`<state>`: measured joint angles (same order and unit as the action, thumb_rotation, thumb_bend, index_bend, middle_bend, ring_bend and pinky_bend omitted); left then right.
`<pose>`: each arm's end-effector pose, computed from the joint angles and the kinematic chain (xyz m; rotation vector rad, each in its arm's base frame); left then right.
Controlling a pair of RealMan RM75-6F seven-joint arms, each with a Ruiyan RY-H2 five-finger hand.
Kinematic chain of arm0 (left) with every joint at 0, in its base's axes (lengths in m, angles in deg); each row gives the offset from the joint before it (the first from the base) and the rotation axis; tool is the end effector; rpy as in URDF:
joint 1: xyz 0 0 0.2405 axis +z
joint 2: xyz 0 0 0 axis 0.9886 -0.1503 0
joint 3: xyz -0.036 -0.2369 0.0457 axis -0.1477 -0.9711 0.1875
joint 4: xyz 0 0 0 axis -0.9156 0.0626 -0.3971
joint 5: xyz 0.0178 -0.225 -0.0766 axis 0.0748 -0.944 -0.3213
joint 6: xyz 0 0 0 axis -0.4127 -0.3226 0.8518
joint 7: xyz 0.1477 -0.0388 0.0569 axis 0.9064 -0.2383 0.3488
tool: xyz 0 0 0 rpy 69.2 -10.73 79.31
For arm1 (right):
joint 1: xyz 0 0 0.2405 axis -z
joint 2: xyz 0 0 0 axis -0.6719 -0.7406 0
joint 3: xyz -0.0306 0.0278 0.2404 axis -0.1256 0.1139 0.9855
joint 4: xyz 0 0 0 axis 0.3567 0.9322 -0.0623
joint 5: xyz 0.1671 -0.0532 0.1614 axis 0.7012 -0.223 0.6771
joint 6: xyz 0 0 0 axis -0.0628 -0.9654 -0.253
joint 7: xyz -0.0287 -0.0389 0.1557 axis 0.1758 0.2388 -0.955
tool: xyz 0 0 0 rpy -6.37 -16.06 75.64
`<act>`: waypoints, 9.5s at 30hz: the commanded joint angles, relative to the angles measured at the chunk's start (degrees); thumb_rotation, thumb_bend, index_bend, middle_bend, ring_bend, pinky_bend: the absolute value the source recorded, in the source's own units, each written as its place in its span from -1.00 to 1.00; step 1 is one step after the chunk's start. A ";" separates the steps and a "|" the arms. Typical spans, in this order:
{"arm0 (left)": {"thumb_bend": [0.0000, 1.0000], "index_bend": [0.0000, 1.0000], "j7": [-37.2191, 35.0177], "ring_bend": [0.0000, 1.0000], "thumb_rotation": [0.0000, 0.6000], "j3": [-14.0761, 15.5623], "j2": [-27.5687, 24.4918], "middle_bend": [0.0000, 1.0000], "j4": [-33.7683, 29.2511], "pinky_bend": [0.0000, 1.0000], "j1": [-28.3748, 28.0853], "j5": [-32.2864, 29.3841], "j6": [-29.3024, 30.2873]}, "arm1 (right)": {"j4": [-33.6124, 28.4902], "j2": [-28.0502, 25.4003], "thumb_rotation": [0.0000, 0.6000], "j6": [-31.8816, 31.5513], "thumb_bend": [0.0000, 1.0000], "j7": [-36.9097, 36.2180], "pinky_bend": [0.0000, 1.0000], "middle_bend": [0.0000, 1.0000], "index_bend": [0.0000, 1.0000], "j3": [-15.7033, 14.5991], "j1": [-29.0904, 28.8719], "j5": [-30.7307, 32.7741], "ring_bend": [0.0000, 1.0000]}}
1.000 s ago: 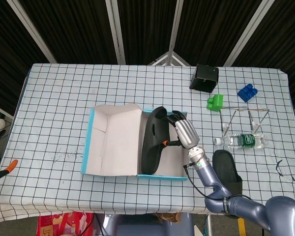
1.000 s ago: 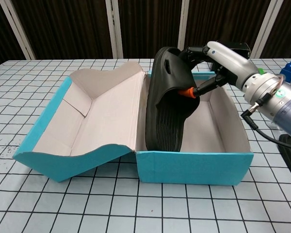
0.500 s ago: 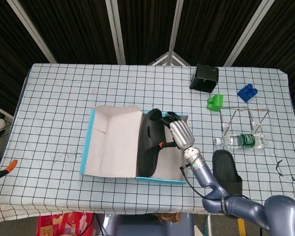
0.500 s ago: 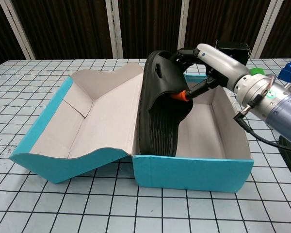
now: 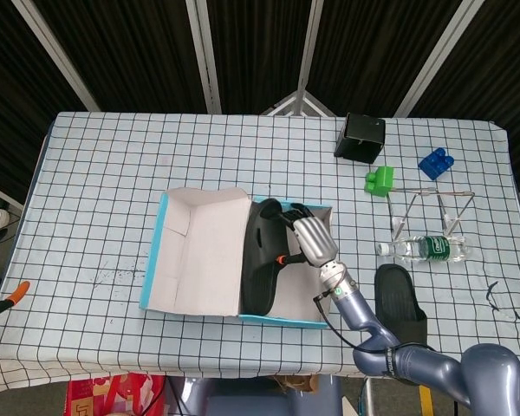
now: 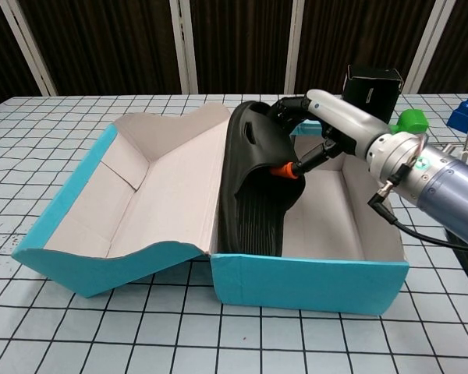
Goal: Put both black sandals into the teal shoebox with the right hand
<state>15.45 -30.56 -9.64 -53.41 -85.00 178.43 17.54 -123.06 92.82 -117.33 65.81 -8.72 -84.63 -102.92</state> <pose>-0.3014 0.2056 0.1473 -1.2693 -0.6429 -1.0379 -0.1125 -0.3727 -0.0776 1.6631 -1.2208 1.4268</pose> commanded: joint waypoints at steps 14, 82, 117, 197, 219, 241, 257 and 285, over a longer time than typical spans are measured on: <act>-0.60 -0.72 0.12 -1.00 1.00 0.04 0.02 -1.00 -0.02 -0.84 -0.01 0.08 0.01 | -0.50 -0.57 1.00 4.57 -0.05 1.91 -0.74 0.11 0.28 -0.68 -0.17 1.50 -0.34; -0.60 -0.72 0.46 -1.00 1.00 0.56 -0.13 -1.00 -0.10 -0.85 -0.34 0.39 -0.97 | 6.22 7.21 1.00 11.85 -0.05 20.53 -0.77 0.11 0.28 7.68 -6.23 17.42 -0.33; -0.60 -0.71 1.60 -1.00 1.00 1.13 0.27 -1.00 -0.12 -0.85 -0.77 0.90 -1.71 | 1.07 2.83 1.00 14.77 -0.68 31.68 -0.99 -0.49 -0.44 7.92 -7.46 28.03 -0.69; -0.60 -0.72 -1.11 -1.00 1.00 0.19 -1.52 -1.00 -0.90 -0.85 0.63 -0.38 0.31 | -52.49 -54.15 1.00 -6.01 -0.79 31.79 -1.00 -0.77 -0.76 -11.44 23.46 19.96 -0.77; -0.60 -0.72 -0.92 -1.00 1.00 0.18 -1.83 -1.00 -1.27 -0.85 0.73 -0.99 -0.35 | -44.08 -44.44 1.00 -9.55 -0.79 29.44 -1.00 -0.79 -0.76 -20.19 34.87 8.38 -0.79; -0.60 -0.72 -0.36 -1.00 1.00 -0.07 -1.59 -1.00 -1.44 -0.85 0.72 -1.54 -0.63 | -39.36 -37.17 1.00 -7.31 -0.79 32.11 -1.00 -0.81 -0.76 -19.69 35.69 8.02 -0.81; -0.60 -0.72 -0.18 -1.00 1.00 -0.23 -1.63 -1.00 -1.83 -0.85 0.74 -2.22 -1.07 | -39.71 -36.71 1.00 -8.94 -0.79 34.94 -1.00 -0.81 -0.71 -19.74 36.62 6.72 -0.81; -0.60 -0.72 1.07 -1.00 1.00 0.05 -1.38 -1.00 -2.41 -0.84 0.54 -2.37 -2.00 | -38.38 -34.44 1.00 -10.44 -0.79 36.27 -1.00 -0.76 -0.54 -19.87 38.14 3.55 -0.76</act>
<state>16.52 -30.51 -11.02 -55.81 -84.46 176.06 15.54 -161.47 58.37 -127.77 102.06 -28.59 -46.51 -99.37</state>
